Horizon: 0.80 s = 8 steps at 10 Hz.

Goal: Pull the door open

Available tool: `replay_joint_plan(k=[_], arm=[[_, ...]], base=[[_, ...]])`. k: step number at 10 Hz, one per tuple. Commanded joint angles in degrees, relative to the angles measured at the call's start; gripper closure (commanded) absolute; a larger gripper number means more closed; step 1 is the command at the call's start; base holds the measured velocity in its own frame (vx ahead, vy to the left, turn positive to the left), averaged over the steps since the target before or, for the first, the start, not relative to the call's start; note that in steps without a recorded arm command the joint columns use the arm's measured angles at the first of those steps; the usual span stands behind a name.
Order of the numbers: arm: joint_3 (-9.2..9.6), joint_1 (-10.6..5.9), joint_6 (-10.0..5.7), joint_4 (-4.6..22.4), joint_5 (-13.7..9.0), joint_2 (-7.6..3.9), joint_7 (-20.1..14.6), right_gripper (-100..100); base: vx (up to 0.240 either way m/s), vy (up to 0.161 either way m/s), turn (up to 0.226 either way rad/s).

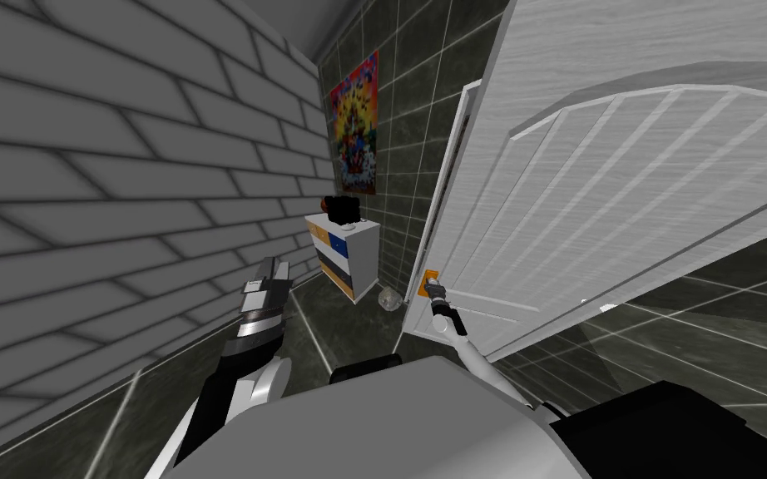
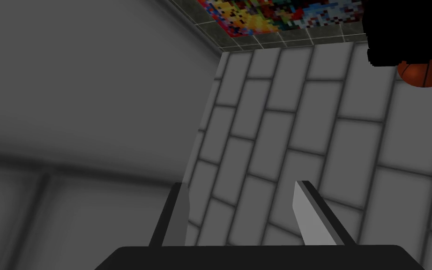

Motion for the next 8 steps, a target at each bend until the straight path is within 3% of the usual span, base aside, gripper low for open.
replay_joint_plan(k=[1,8], arm=[[0.0,0.0,0.0,0.0,0.0,0.0,0.0,100],[4.18,1.62,-0.95,-1.86,1.24,-3.8,-4.43,100]], base=[[-0.11,-0.012,0.034],[-0.215,-0.036,0.129]])
